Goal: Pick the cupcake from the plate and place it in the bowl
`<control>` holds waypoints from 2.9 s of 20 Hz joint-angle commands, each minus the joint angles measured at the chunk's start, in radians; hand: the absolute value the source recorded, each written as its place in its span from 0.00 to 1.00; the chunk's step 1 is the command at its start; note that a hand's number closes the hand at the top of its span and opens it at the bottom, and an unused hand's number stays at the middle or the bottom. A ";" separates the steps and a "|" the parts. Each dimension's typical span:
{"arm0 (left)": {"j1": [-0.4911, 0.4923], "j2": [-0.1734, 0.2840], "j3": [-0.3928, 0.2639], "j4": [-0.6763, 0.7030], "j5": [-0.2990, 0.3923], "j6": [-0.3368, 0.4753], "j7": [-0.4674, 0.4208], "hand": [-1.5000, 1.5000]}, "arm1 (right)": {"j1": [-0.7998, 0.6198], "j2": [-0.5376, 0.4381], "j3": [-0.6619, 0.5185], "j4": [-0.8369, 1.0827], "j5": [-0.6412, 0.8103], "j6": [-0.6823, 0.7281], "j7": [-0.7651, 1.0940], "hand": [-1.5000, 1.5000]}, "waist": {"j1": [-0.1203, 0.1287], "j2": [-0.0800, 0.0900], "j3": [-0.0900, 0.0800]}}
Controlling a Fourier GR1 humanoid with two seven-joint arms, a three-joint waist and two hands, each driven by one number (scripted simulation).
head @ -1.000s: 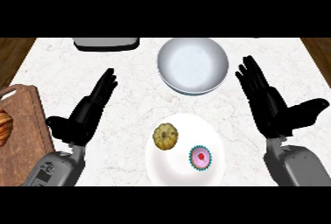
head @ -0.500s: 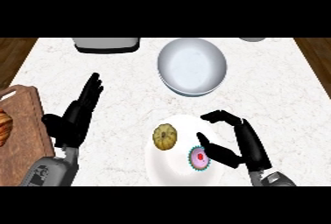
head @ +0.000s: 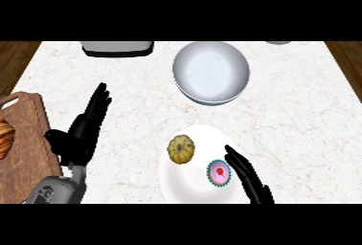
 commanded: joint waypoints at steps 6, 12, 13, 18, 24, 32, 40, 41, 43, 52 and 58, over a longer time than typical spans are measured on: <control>-0.045 -0.028 0.007 0.034 -0.023 -0.007 0.008 0.50 | 0.010 -0.024 -0.066 -0.269 0.394 0.178 0.522 0.00 | 0.008 0.005 -0.002; -0.019 -0.030 0.019 0.052 -0.023 -0.028 -0.022 0.50 | -0.068 0.058 -0.046 -0.305 0.418 0.434 0.808 0.00 | 0.018 0.007 -0.001; -0.054 -0.057 0.010 0.052 -0.049 0.012 0.005 0.50 | -0.053 0.035 -0.036 -0.313 0.418 0.460 0.815 0.00 | 0.014 0.006 0.000; -0.087 -0.019 0.075 0.088 0.002 -0.055 0.019 0.50 | -0.128 0.084 -0.068 -0.276 0.368 0.610 0.970 0.00 | 0.015 0.008 0.000; -0.021 -0.090 0.021 0.058 -0.086 -0.020 -0.007 0.50 | -0.124 0.080 -0.138 -0.179 0.279 0.651 0.909 0.00 | 0.015 0.006 0.001; 0.116 -0.047 0.057 -0.077 -0.059 -0.113 -0.010 0.50 | 0.031 0.096 -0.037 -0.151 0.315 0.516 0.753 0.00 | 0.018 0.004 0.001; 0.017 -0.071 0.096 -0.093 -0.090 -0.101 0.096 0.50 | 0.034 0.100 -0.116 -0.169 0.183 0.515 0.644 0.00 | 0.016 0.005 0.001; 0.004 -0.082 0.118 0.015 -0.092 -0.122 0.017 0.50 | 0.043 0.117 -0.075 -0.192 0.221 0.510 0.680 0.00 | 0.014 0.005 0.001; 0.018 -0.126 0.085 0.004 -0.123 -0.096 -0.009 0.50 | 0.052 0.086 -0.159 -0.126 0.125 0.500 0.572 0.00 | 0.014 0.006 0.001; 0.003 -0.162 0.094 0.030 -0.166 -0.094 -0.003 0.50 | 0.066 0.155 -0.130 0.006 0.109 0.441 0.504 0.00 | 0.013 0.006 0.001; 0.021 -0.156 0.135 0.068 -0.150 -0.144 -0.063 0.50 | -0.022 0.163 -0.220 0.116 0.041 0.465 0.436 0.00 | 0.015 0.006 0.001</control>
